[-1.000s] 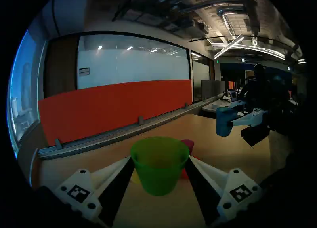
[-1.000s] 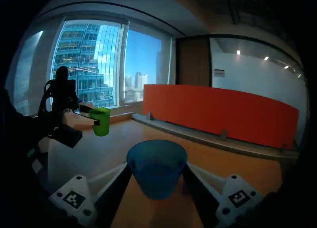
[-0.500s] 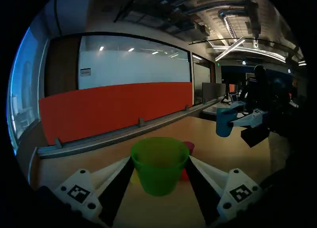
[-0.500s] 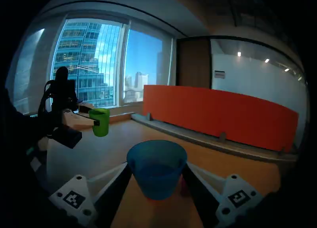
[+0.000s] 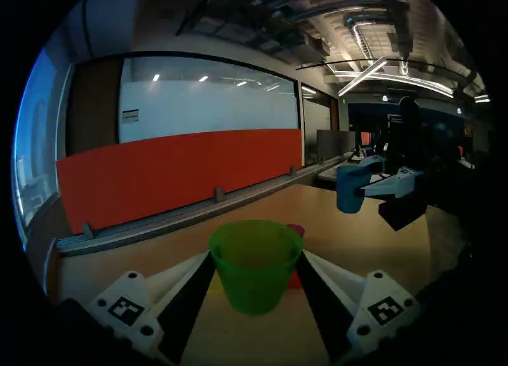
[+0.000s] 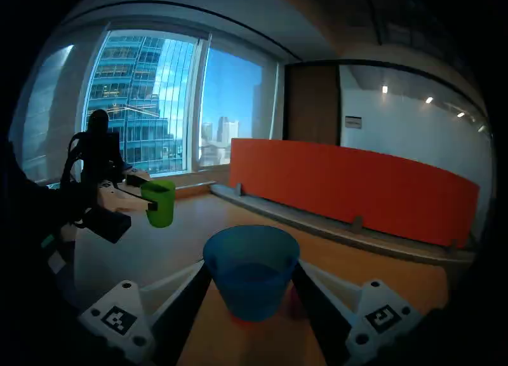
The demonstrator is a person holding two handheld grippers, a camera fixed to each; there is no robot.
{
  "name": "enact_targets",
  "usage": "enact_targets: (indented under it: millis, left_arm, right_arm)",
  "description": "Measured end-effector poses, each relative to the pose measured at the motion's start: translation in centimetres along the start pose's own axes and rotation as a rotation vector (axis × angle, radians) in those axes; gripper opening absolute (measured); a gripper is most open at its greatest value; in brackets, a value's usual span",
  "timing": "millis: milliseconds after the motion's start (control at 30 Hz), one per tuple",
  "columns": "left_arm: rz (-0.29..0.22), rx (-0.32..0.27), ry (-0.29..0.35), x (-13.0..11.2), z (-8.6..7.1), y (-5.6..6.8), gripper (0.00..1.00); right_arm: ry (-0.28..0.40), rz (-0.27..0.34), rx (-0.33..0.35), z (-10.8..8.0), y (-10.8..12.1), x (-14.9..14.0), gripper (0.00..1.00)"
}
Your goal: Pour water
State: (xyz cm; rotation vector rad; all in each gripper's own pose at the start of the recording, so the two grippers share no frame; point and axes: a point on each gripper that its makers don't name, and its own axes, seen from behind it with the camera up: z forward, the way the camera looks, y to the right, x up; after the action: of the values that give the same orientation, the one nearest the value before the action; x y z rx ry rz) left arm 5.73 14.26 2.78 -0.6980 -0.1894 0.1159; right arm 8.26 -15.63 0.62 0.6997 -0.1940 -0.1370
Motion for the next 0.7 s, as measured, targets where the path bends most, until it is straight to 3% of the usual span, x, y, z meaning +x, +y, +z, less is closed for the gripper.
enact_targets:
  millis: [700]
  left_arm:
    - [-0.039,-0.014,0.006,-1.4,1.0,1.5,0.85]
  right_arm:
    - [0.027,-0.120,0.025,1.1,-0.6,2.9,0.88]
